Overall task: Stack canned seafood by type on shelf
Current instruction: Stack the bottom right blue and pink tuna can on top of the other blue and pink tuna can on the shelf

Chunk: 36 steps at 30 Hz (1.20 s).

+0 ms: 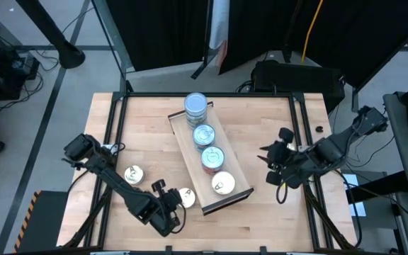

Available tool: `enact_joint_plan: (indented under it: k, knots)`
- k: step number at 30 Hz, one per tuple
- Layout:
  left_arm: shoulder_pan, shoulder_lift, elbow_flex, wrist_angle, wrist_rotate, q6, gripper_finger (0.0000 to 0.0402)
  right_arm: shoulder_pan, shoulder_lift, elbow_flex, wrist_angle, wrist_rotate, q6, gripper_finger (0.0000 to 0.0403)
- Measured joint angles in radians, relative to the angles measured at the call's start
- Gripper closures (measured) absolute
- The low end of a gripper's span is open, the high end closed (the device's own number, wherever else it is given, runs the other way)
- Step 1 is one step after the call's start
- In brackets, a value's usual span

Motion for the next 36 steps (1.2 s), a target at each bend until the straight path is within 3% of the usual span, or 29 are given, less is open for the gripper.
enact_joint_plan:
  k: [5, 14, 26, 36]
  knots:
    - [-0.007, 0.000, 0.000, 0.002, 0.014, -0.024, 0.0398, 0.007, 0.000, -0.066, -0.017, -0.002, -0.020, 0.0315]
    - [0.000, 0.019, 0.000, 0.009, 0.022, -0.022, 0.0399, 0.006, -0.023, -0.067, -0.005, 0.000, -0.029, 0.0343]
    - [0.000, 0.039, 0.001, 0.006, 0.073, -0.051, 0.0400, 0.006, -0.030, -0.067, -0.005, -0.001, -0.023, 0.0349]
    - [0.000, 0.041, 0.040, 0.004, 0.038, -0.042, 0.0400, 0.006, -0.030, -0.067, -0.005, -0.001, -0.024, 0.0349]
